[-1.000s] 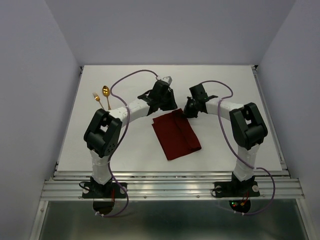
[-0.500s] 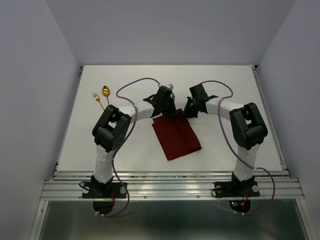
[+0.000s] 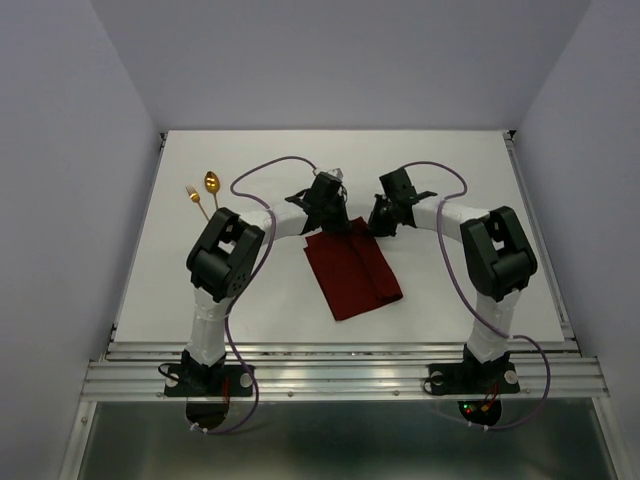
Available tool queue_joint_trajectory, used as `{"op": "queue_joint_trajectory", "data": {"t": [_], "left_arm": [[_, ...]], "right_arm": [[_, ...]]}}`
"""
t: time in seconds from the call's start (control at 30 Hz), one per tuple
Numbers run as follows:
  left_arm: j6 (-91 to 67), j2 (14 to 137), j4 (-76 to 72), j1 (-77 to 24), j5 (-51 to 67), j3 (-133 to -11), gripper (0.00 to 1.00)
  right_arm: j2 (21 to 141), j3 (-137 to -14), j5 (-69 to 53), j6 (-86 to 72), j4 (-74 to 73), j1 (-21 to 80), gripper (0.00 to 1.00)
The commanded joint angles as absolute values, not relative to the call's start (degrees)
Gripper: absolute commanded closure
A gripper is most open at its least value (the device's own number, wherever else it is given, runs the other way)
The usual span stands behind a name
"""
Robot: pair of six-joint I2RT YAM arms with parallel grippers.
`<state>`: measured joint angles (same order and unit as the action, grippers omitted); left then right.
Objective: Fold the napkin into a case and place the utensils inside
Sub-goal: Smooth out the 2/3-rectangle-folded napkin at the center of the board.
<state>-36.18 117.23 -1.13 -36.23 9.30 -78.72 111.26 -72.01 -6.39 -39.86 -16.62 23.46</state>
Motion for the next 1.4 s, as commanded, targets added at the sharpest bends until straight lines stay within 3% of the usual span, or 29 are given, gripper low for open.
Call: {"op": "queue_joint_trajectory", "data": {"t": [0.0,0.07,0.17,0.23,0.57,0.77,1.13,1.37], "left_arm": [[-33.84,118.74,-0.79,-35.42,7.73,-79.01,0.89],[-33.49,119.18,-0.79,-35.42,7.73,-78.84,0.89],[-32.7,119.79,-0.79,-35.42,7.82,-78.75,0.89],[-32.52,119.97,-0.7,-35.42,7.73,-78.75,0.9],[-32.08,120.5,-0.97,-35.42,8.53,-79.01,0.9],[-32.26,120.24,-0.7,-35.42,8.35,-78.66,0.9],[-31.73,119.71,-0.09,-35.42,8.0,-79.19,0.9],[-31.29,119.71,-0.09,-35.42,8.52,-79.63,0.9]], "right_arm": [[105.75,-69.44,-6.06,-39.02,-18.55,23.38,0.99],[103.46,-68.38,-6.41,-38.94,-18.63,23.38,0.96],[97.05,-65.14,-6.06,-39.2,-18.11,23.38,0.8],[91.88,-63.03,-5.89,-38.59,-18.02,23.38,0.77],[77.8,-43.72,-9.49,-41.48,-20.04,25.22,0.79],[76.46,-33.5,-12.48,-44.3,-14.95,26.46,0.78],[73.57,-39.98,-7.92,-39.73,-22.41,26.98,0.79],[77.07,-39.21,-7.64,-40.43,-19.0,26.98,0.79]]}}
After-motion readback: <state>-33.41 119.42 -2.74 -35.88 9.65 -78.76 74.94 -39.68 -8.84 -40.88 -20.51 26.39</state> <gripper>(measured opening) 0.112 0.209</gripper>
